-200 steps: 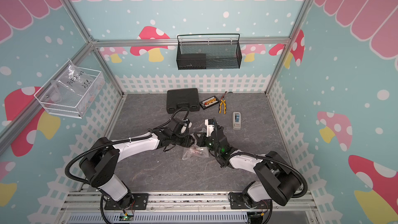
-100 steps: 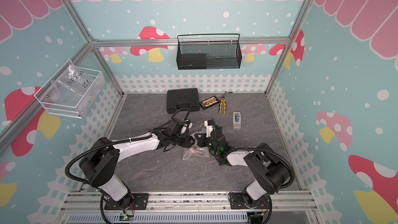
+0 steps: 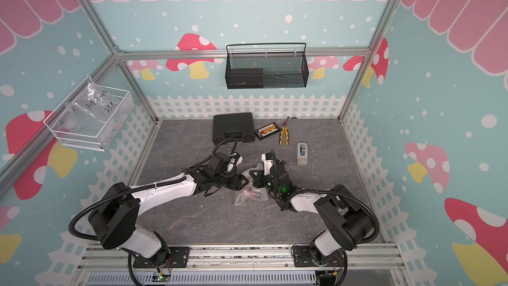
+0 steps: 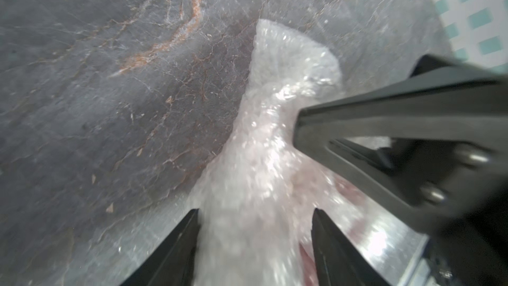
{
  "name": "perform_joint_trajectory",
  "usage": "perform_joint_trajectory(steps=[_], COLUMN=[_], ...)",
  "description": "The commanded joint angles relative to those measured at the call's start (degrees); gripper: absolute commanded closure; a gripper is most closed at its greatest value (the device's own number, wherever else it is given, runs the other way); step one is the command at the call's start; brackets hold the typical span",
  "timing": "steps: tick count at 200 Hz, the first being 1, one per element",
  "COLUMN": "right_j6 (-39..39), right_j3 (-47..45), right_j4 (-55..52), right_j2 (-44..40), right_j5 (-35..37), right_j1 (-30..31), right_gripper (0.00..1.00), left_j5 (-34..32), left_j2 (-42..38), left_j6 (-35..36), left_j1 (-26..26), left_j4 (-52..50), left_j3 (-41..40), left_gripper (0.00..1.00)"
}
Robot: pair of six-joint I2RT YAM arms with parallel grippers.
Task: Wrap mugs in bubble wrap
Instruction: Stick the tape on the bubble wrap.
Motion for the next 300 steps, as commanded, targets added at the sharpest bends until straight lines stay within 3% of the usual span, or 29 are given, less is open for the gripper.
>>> perform_joint_trajectory(steps=[1,38,82,150,181,205,235,251,270,300], right_j6=[-0.26,-0.37,-0.40,-0.05,0.03,0.01,-0.31,-1.51,-5.07,-10.83], right_j3=[-1.68,-2.03,-1.89,-2.41,-2.45,-2.44,-2.45,-2.23,-1.66,0.03], right_j4=[0.76,0.17,0.66,0.79,0.79,0.78,0.63,-1.21,-6.74,-19.50], right_j2=[-0.80,-2.38,-1.15,-1.73,-2.22,-2.22,-2.65,-4.27,-6.98,-13.90], right_j5=[0.40,1.11,0.50,1.07,1.29,1.29,1.17,1.45,2.21,5.70], right_j1=[-0.29,-0.33,-0.41,-0.52,-0.55,-0.58,-0.55,-0.56,-0.55,-0.66], right_gripper=[1.00,1.00,1.00,1.00,1.00,1.00,1.00,1.00,0.93,0.74], left_j5=[1.88,0.53,2.58,-1.07,-4.52,-4.10,-3.64,-5.20,-5.70,-5.60], left_j2=[-4.64,-2.77,7.12,15.72,18.12,16.60,21.59,22.38,22.58,22.67], left_j6=[-3.58,-3.91,-3.02,-2.32,-2.54,-3.27,-3.45,-3.72,-3.57,-3.38], left_j1=[2.66,4.98,4.02,2.50,2.32,2.37,2.26,1.94,1.84,1.66], left_j4=[3.33,-0.38,-3.16,-8.53,-10.92,-7.13,-11.20,-11.02,-10.84,-10.41], left_j3=[-0.55,3.23,11.95,20.22,20.00,17.03,20.39,19.75,19.13,18.40], left_gripper=[0.31,0.25,0.24,0.26,0.32,0.33,0.51,0.53,0.53,0.53])
